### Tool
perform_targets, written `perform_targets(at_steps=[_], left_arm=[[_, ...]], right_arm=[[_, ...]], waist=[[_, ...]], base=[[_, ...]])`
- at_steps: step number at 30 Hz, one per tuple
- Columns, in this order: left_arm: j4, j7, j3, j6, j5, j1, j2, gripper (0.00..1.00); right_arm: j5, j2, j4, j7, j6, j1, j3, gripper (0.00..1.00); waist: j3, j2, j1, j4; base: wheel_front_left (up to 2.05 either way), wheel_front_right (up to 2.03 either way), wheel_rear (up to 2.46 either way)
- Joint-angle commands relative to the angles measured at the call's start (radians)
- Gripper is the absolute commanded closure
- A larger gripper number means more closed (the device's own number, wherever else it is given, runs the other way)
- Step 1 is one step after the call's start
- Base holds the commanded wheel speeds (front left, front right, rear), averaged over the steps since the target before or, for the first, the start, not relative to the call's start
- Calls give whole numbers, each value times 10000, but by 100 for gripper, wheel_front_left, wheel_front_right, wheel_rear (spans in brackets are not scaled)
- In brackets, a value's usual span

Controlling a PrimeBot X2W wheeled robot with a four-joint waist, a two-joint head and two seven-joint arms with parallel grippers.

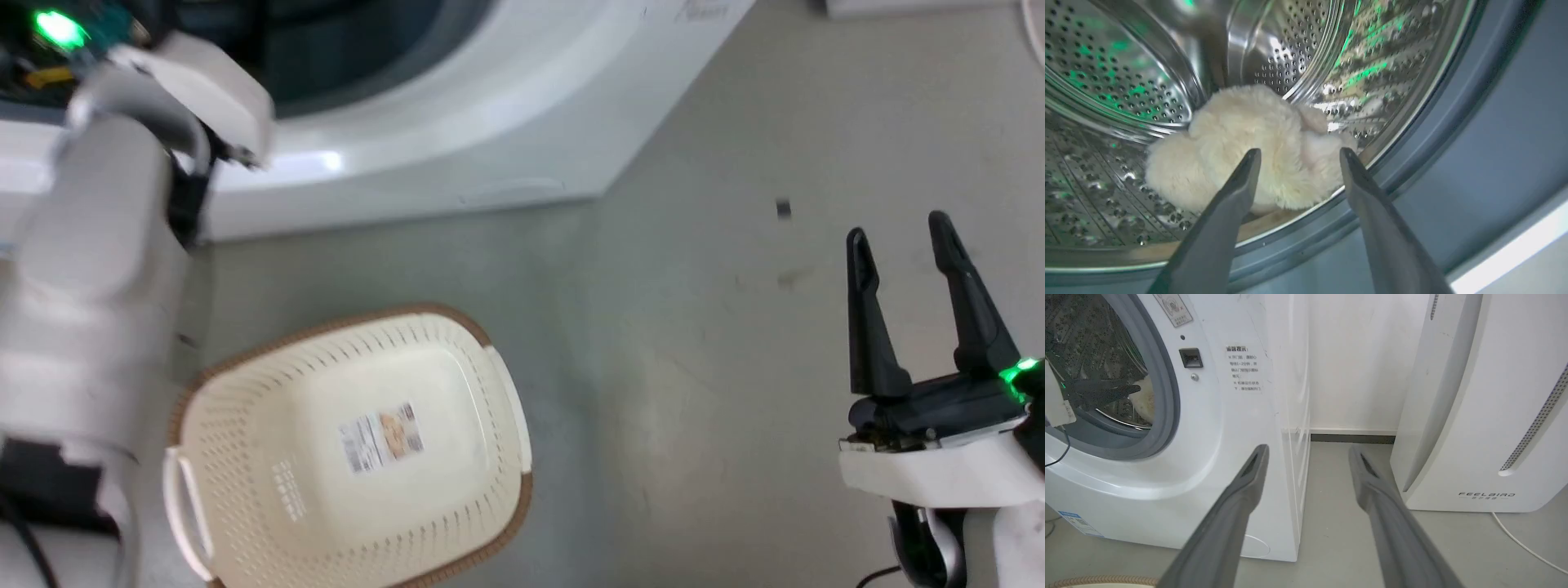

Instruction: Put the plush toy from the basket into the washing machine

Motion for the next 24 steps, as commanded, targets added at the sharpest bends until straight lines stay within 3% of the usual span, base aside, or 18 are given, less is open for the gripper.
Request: perform_targets(at_steps=[1, 16, 24], left_arm=[[-362, -50, 108, 97, -79, 425, -73, 0], [-6262, -54, 1876, 1565, -128, 6972, -860, 0], [-7953, -54, 2324, 2280, 395, 9952, -1452, 0]], right_arm=[[-114, -2, 65, -46, -9, 123, -31, 0], [-408, -2, 523, -46, -9, 1320, -98, 0], [-331, -2, 727, -46, -9, 1868, 32, 0]], waist=[[-1018, 0, 0, 426], [-3932, 0, 0, 1240], [-4677, 0, 0, 1323]], base=[[0, 0, 0], [0, 0, 0], [0, 0, 0]])
